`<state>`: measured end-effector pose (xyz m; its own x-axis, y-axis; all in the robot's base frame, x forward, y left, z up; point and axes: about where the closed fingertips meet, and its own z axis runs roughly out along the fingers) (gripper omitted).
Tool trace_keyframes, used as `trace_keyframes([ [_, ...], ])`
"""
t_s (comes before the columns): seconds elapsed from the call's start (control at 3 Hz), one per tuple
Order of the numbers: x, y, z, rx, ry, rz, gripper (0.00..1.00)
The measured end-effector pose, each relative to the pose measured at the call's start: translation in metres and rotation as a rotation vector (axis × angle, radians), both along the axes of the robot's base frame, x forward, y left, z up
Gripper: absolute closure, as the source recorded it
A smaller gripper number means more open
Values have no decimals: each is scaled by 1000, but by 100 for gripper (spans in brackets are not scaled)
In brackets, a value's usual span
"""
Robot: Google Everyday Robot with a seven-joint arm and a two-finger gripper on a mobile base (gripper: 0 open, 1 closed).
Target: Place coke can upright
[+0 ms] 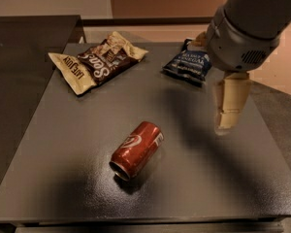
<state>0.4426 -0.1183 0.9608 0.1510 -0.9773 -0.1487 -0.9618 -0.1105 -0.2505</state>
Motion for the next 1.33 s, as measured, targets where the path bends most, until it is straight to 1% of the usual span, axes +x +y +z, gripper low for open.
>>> trace_keyframes([
  [0.33,-11,42,-8,-19,8,176,0],
  [0.67,-30,80,-16,-38,14,339,0],
  [1.0,-50,105,-31,-70,24,462,0],
  [1.33,-69,123,-48,-87,39,576,0],
])
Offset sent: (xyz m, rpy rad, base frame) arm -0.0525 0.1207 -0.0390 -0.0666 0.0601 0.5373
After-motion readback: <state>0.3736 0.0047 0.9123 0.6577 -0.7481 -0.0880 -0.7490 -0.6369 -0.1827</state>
